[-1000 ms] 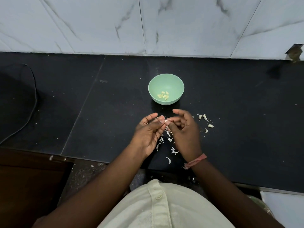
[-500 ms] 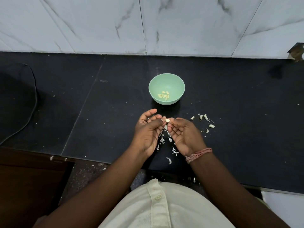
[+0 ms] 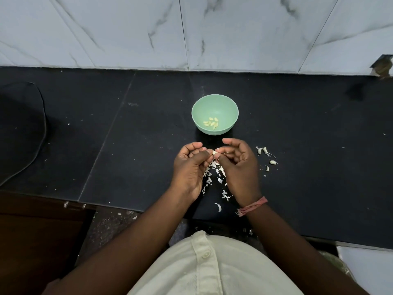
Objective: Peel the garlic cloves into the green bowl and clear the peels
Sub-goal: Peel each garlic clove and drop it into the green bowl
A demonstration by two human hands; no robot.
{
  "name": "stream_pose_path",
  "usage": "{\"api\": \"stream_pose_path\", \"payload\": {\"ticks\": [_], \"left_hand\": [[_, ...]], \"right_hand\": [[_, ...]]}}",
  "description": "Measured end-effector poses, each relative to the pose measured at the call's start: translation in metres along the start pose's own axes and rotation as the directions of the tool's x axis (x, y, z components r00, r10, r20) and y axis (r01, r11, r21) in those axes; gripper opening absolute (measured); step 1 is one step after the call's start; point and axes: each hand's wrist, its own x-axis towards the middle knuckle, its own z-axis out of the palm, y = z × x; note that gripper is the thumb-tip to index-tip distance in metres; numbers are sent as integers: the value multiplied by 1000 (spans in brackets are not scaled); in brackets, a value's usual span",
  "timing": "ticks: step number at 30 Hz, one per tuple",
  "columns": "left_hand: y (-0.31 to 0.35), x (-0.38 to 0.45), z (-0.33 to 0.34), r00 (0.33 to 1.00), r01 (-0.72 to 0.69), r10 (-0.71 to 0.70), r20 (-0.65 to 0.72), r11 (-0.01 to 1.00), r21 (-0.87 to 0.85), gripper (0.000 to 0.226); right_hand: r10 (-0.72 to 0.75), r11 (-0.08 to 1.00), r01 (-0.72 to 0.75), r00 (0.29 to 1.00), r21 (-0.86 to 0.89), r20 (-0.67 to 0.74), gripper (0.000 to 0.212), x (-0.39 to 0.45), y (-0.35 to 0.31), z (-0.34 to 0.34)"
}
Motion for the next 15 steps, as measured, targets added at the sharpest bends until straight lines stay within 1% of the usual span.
{"api": "stream_pose_path", "payload": {"ticks": [6,10,13,15], "left_hand": [[1,0,-4,999,12,-11,39,1000,-15,24],[-1,0,-8,998,-12,10,64,1000,29,31],[-4,-5,-9,993,-50,43,114,997,61,39],[-5,-8,-8,991,-80,72,115,994,73,42]], "right_hand": [[54,993,-53,998,105,-8,32,2,-2,1],[82,979,-80,997,190,-6,33,2,-3,1],[84,981,-81,996,175,-10,31,2,-3,1],[81,985,-79,997,154,-5,30,1,-4,1]]}}
